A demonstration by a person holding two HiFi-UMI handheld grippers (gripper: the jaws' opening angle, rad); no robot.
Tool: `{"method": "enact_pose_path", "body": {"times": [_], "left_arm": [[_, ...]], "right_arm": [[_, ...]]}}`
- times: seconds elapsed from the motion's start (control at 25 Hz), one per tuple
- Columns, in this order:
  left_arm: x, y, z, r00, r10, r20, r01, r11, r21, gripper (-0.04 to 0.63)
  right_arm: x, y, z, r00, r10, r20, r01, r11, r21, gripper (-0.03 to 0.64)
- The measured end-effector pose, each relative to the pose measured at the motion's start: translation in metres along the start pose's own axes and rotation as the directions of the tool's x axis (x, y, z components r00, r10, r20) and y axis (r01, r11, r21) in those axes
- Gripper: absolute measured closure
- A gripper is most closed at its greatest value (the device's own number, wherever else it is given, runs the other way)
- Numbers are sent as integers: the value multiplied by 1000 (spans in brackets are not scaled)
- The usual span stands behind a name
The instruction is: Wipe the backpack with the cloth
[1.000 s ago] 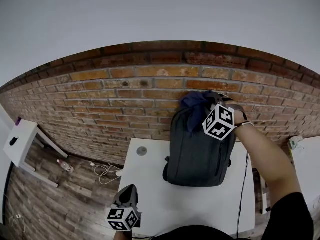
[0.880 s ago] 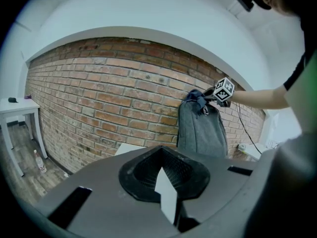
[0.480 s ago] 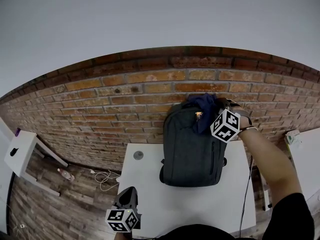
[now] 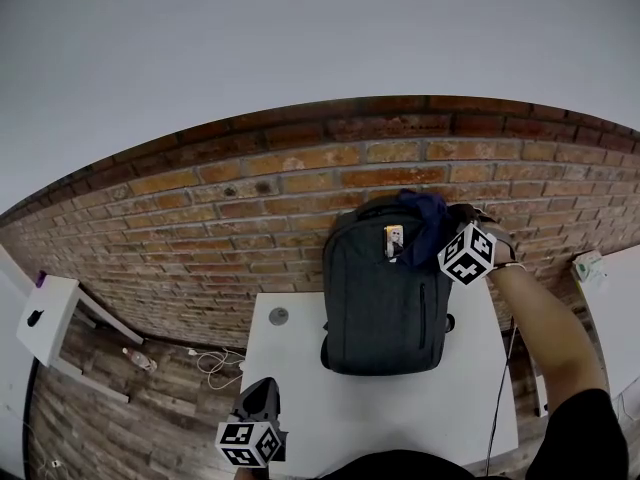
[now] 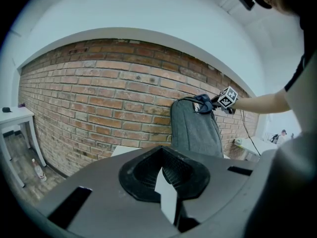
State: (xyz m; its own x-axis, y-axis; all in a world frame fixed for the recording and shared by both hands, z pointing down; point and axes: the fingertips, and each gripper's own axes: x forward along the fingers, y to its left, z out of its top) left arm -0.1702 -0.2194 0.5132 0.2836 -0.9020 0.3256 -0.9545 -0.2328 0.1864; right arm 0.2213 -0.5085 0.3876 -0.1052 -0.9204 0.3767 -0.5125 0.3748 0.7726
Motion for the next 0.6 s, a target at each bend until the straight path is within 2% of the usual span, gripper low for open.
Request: {"method": "enact_pose_path", "body": {"times": [0.12, 0.24, 0.6], "left_arm": [[1, -2, 0, 1000, -4, -3, 4, 1000, 11, 598], [4, -4, -1, 1000, -16, -18, 16, 1000, 11, 598], [14, -9, 1, 999, -31, -24, 31, 999, 16, 598]], "right_arm": [[1, 0, -22, 1000, 14, -28, -13, 999, 51, 578], [5, 5, -39, 999, 7, -50, -6, 1000, 29, 577], [1, 12, -50, 999, -5, -45, 8, 997, 72, 577]]}}
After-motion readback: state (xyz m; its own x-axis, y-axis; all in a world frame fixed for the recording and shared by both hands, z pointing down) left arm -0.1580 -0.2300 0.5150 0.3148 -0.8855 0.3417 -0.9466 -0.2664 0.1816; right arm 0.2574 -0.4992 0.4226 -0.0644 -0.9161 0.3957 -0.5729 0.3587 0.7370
